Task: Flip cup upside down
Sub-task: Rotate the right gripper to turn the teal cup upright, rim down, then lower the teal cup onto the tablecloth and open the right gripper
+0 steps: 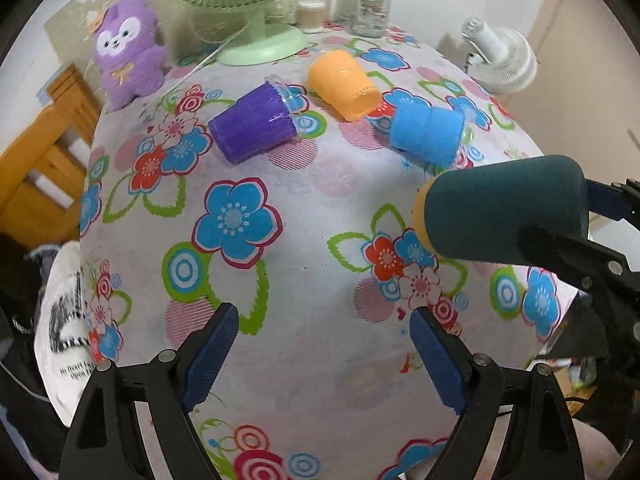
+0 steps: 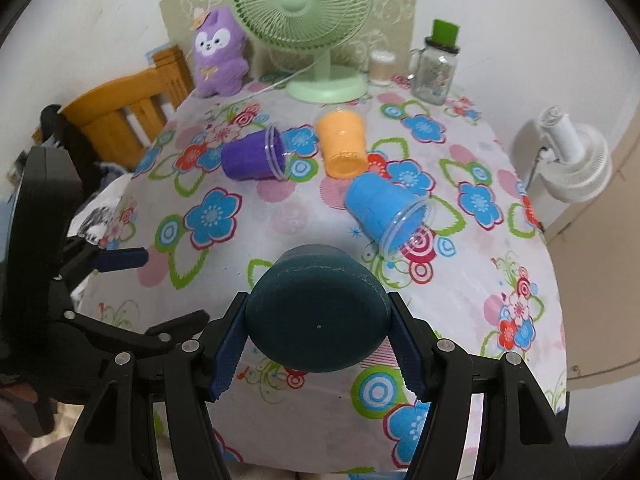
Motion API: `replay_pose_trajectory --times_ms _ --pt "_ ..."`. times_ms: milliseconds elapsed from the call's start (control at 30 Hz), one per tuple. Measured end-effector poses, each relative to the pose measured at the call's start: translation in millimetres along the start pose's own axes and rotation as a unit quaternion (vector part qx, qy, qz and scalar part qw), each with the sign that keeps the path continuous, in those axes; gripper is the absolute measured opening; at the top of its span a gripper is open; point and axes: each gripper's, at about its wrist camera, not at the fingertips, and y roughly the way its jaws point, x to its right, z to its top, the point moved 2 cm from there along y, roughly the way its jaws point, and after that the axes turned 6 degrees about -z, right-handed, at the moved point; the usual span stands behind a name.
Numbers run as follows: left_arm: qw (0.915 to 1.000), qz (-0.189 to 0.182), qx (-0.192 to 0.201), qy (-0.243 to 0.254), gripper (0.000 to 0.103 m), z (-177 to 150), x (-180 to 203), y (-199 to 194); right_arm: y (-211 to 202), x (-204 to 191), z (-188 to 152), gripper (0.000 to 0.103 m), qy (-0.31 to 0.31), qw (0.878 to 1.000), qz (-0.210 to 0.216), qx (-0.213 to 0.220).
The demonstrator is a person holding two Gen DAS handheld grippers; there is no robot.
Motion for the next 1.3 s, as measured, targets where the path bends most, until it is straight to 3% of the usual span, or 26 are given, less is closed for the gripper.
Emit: replay_pose_trajectory --times_ms 433,867,1067,1200,1300 --pt "0.9972 0.035 -0.007 -0.066 0.089 2.0 6.0 10.0 22.0 16.6 12.5 0.068 -0.044 0.995 0.010 -0.087" --pt "0.9933 0.043 -0.015 -0.106 0.089 -3.2 2.1 18.3 53.4 -2.9 16.6 0.068 -0.107 0.981 0.034 -0.161" --pt "0.9917 0.043 -0.012 -0.121 0.089 -3.7 -1.1 13.9 60.0 -6.6 28.3 0.070 -0.112 0.979 0.054 -0.164" --pt "0.9903 0.054 -0.005 -0.127 0.089 -0.4 1.8 7.8 55.5 -1.3 33.4 0.083 -0.097 0.982 0.067 -0.145" --pt "0.9891 0.059 0.001 -0.135 0.089 4.1 3.2 0.9 48.4 6.0 36.8 0.086 -0.084 0.985 0.074 -0.131"
